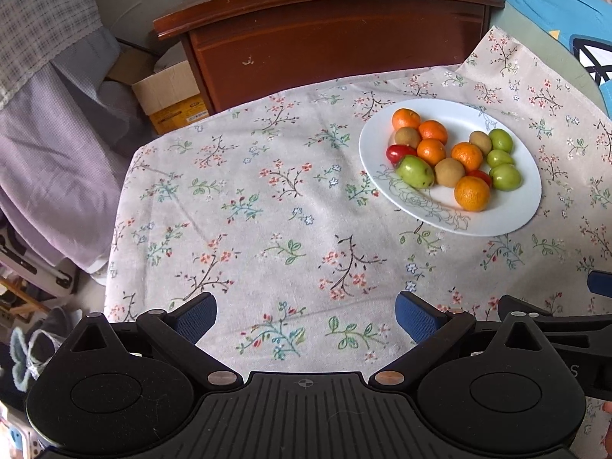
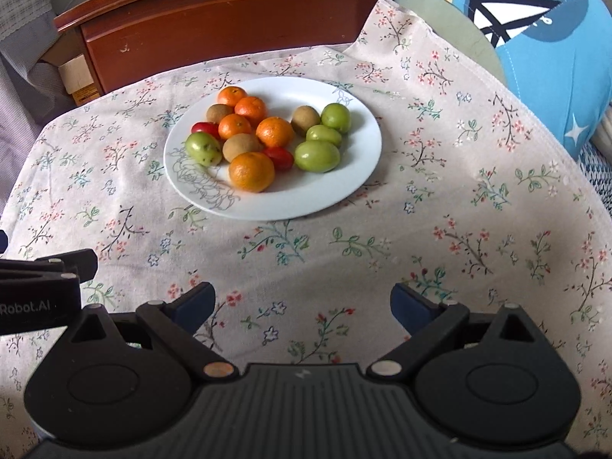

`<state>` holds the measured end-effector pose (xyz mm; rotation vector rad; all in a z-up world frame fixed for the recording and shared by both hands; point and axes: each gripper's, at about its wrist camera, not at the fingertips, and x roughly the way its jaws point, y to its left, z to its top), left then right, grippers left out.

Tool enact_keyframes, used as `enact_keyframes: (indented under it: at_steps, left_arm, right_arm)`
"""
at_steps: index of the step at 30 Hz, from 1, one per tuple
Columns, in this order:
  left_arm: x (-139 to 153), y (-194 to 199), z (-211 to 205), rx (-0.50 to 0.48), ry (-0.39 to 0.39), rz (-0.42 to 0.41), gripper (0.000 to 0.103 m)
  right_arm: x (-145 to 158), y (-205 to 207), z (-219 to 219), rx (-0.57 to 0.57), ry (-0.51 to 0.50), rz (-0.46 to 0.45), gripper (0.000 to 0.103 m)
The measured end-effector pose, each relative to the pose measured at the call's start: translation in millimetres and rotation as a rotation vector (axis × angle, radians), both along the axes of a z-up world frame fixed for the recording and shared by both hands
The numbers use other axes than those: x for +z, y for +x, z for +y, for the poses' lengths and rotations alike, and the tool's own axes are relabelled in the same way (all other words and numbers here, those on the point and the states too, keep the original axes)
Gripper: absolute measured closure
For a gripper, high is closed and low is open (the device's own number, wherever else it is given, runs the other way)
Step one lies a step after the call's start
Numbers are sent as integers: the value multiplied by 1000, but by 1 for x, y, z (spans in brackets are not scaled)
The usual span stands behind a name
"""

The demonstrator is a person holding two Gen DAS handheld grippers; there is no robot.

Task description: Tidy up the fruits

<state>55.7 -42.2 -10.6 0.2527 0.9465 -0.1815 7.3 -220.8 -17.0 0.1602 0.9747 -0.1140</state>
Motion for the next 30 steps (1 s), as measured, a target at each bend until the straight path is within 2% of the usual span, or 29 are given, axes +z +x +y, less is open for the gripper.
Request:
enact_keyframes:
  at_steps: [6, 19, 30]
  left_arm:
    - [-6, -19, 21, 47, -15, 25, 2]
    - [-16, -46, 48, 95, -16, 40, 2]
    - [-23, -48, 56, 105, -13, 54, 2]
  right_arm:
    - [-14, -23, 11, -10, 94, -15, 5]
    - [-31, -37, 39, 109, -42, -167, 1]
    - [-39, -26, 40, 59, -55, -259, 0]
